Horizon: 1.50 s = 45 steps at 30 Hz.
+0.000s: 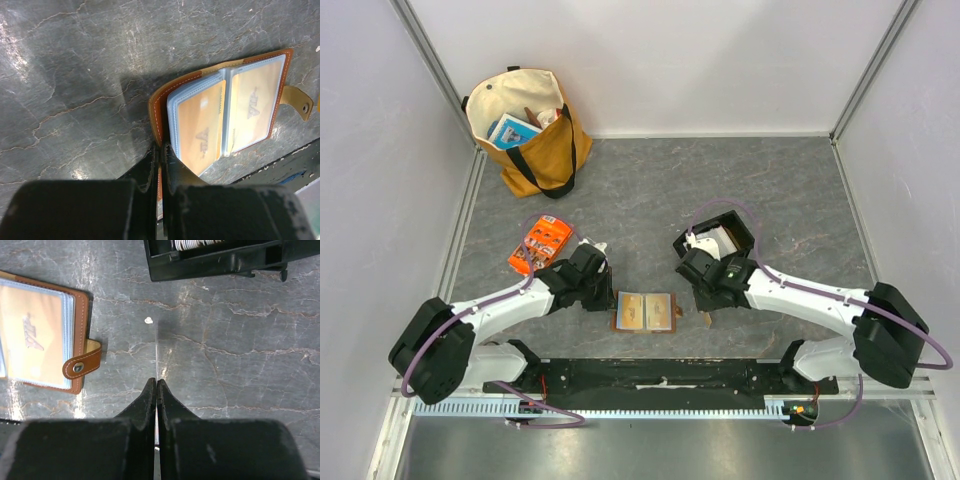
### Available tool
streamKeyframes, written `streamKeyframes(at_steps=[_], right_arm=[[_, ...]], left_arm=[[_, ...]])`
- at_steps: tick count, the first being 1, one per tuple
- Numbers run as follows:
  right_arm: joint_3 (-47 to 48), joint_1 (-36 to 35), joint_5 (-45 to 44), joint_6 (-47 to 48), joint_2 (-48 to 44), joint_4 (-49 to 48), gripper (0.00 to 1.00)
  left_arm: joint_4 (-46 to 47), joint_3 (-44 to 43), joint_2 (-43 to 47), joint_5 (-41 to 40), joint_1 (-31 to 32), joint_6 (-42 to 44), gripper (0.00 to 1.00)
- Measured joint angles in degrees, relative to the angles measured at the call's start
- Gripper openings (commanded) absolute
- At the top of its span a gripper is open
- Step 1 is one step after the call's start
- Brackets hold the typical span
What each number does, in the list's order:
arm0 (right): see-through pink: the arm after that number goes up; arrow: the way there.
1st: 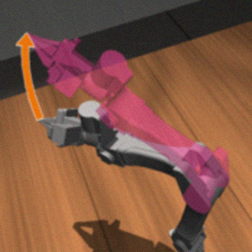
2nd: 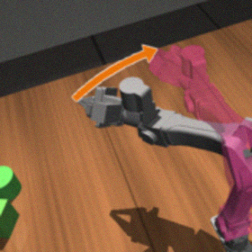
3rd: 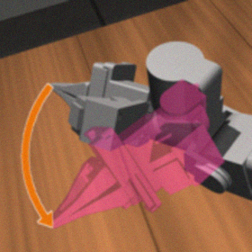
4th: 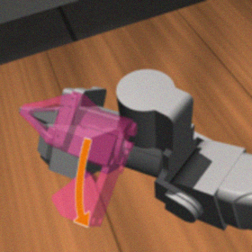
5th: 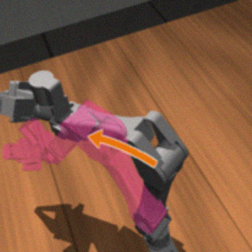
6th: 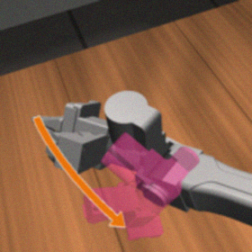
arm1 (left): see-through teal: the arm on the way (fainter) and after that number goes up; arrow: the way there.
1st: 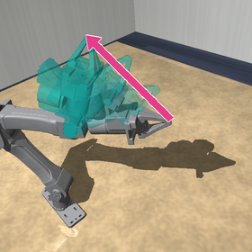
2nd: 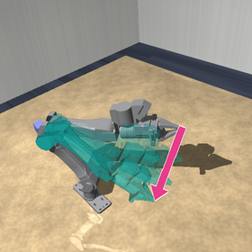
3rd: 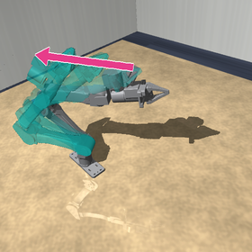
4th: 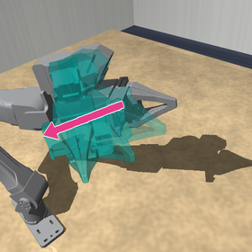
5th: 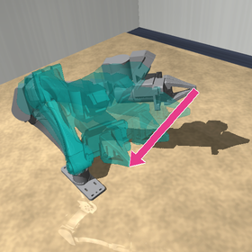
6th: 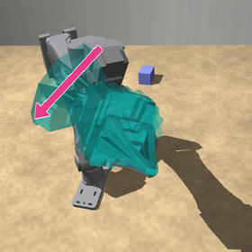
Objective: Put the credit cards into the card holder
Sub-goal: Turn over the card slot in the card holder.
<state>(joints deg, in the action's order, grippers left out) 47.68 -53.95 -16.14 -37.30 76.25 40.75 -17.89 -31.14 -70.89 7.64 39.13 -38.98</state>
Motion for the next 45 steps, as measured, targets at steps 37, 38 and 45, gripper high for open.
streamKeyframes(at_steps=[37,38,45], right_arm=[[0.63,-6.73,-1.99,-6.82,-4.28,-10.08,0.0],[0.9,-7.87,-2.36,-7.89,-4.46,-11.45,0.0],[7.56,-20.22,-15.5,-15.72,4.02,-18.64,0.0]], left_arm=[[-0.04,-0.2,1.64,0.5,0.0,-0.04,0.02],[-0.04,-0.2,1.7,0.52,0.0,-0.07,0.02],[-0.02,0.02,3.3,1.57,0.0,-1.03,0.02]])
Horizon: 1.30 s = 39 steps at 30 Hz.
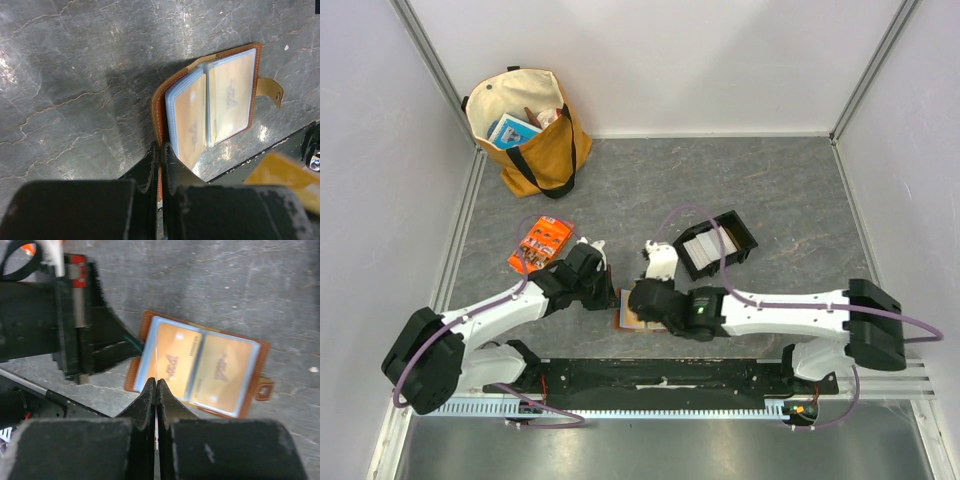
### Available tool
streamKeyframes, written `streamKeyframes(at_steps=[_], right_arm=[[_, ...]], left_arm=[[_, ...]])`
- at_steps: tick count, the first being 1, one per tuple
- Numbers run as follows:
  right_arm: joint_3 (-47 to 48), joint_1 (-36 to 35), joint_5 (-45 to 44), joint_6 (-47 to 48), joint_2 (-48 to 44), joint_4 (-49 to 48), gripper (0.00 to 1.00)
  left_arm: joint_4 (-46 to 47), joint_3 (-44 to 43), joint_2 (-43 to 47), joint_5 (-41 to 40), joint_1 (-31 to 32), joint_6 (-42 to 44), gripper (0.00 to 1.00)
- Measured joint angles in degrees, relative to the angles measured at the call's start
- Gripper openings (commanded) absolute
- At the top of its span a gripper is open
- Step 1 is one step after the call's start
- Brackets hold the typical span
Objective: Put the credit cards into the card holder
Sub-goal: Turn over the card slot in the card holder.
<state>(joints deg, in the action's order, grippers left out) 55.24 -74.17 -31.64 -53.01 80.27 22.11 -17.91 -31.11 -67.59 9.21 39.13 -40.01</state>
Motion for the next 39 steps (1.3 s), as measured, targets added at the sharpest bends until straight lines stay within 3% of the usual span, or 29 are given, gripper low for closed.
streamKeyframes(at_steps=[4,12,39], right_arm=[[2.51,-4.98,-6.8,-2.84,5.25,-2.86,0.0],[2.51,-5.75,-12.04,-5.11,7.1,-6.64,0.0],[4.31,-5.86,-12.46,-4.44,13.73,-7.91,0.0]], left_arm=[[0.02,0.76,1.44,0.07,0.0,-1.05,0.02],[0.02,2.01,2.99,0.02,0.0,-2.6,0.02],[0.02,2.27,3.52,0.04,0.0,-3.04,0.02]])
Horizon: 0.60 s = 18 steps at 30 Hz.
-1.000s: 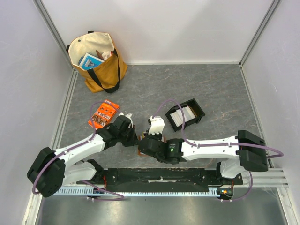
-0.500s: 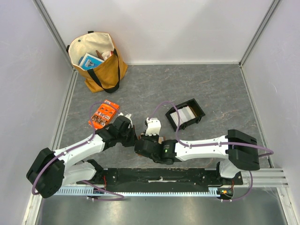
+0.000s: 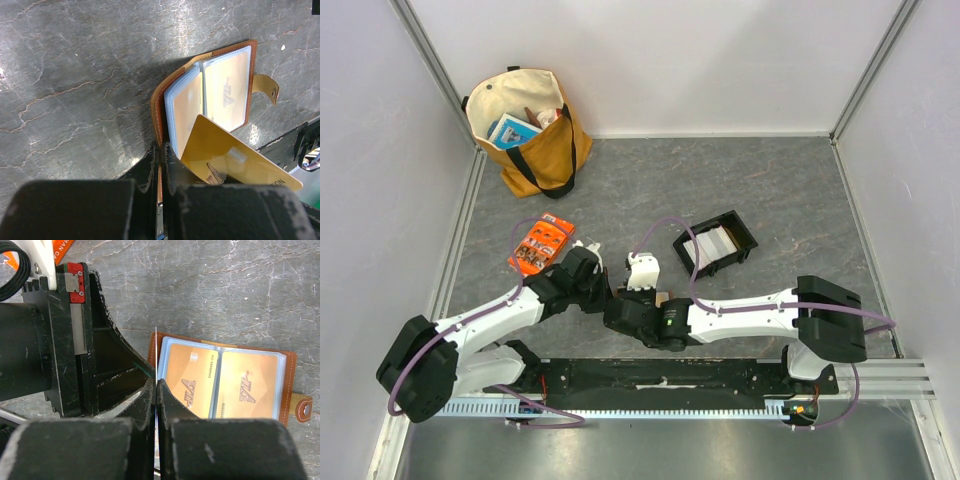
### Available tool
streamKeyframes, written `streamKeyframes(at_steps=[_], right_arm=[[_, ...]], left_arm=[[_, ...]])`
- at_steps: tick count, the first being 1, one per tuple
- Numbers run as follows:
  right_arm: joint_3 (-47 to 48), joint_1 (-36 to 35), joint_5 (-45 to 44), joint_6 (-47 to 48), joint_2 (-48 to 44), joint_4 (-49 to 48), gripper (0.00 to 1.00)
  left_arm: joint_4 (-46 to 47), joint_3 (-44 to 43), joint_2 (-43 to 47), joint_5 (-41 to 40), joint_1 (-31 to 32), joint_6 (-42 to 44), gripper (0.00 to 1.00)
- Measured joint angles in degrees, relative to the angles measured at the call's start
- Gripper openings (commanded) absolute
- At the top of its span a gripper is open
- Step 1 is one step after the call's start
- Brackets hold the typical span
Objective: Put the credit cards into the card holder
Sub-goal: Turn over the card slot in the card holder.
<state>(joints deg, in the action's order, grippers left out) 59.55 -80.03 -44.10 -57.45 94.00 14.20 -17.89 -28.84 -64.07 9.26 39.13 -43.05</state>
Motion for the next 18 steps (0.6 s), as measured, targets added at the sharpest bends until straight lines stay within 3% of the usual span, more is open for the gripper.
streamKeyframes(at_steps=[18], right_arm=[[2.54,0.0,-1.53,0.04,2.12,4.0,0.0]], left_arm=[[0.0,0.0,0.0,-0.02,0.0,0.0,0.02]])
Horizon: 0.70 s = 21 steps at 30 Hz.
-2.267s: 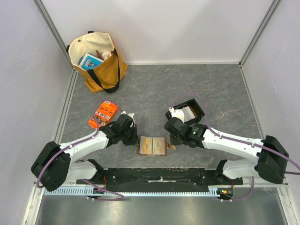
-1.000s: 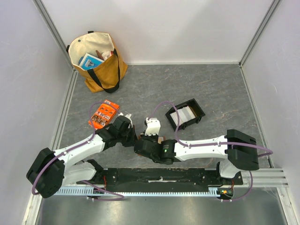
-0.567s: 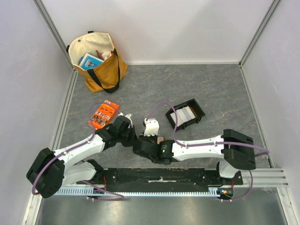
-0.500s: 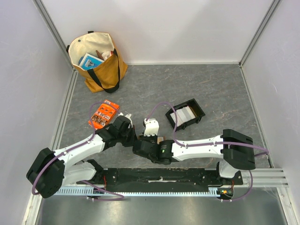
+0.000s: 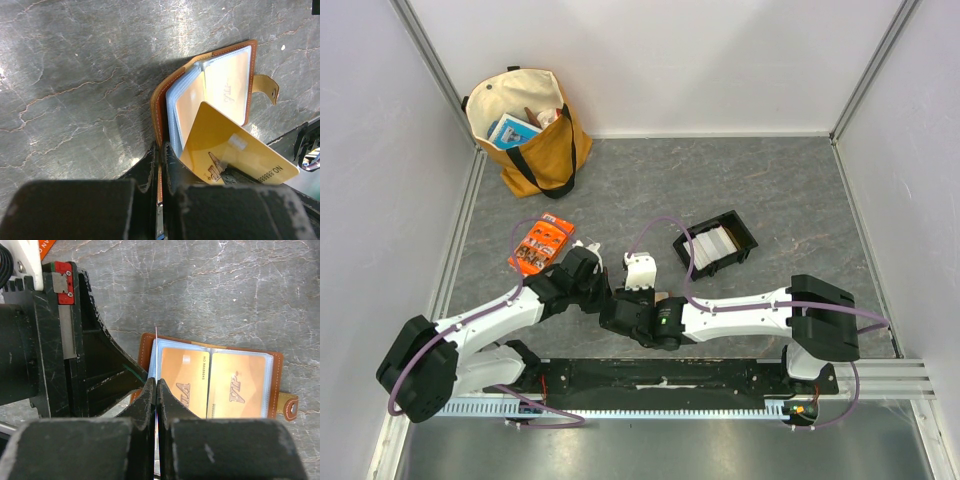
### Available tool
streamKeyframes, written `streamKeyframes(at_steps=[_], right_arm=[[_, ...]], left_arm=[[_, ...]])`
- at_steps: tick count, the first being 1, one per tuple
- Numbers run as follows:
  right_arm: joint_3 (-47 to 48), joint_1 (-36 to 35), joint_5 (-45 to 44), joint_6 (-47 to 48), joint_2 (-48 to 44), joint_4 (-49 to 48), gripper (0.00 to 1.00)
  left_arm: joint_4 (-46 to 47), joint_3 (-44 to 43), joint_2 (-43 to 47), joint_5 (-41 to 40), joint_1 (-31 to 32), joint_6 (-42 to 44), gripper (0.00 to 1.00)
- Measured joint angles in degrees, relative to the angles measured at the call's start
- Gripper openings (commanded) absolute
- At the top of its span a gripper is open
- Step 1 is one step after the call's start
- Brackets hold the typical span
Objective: Put the credit cards into the card holder
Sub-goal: Turn over the card slot in the card holder.
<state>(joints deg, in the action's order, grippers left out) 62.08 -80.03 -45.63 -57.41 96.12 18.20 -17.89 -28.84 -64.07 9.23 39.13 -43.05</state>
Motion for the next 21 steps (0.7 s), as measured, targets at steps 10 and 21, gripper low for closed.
streamKeyframes(at_steps=[10,21], right_arm=[[0.11,0.0,-1.14,-0.26,-0.07,3.63,0.0],[-0.59,0.0,-3.78,-2.45,-5.05,7.74,0.0]], left_arm=[[0.0,0.0,0.0,-0.04,0.0,0.0,0.02],[0.0,0.0,0.0,-0.07,0.0,0.0,0.02]])
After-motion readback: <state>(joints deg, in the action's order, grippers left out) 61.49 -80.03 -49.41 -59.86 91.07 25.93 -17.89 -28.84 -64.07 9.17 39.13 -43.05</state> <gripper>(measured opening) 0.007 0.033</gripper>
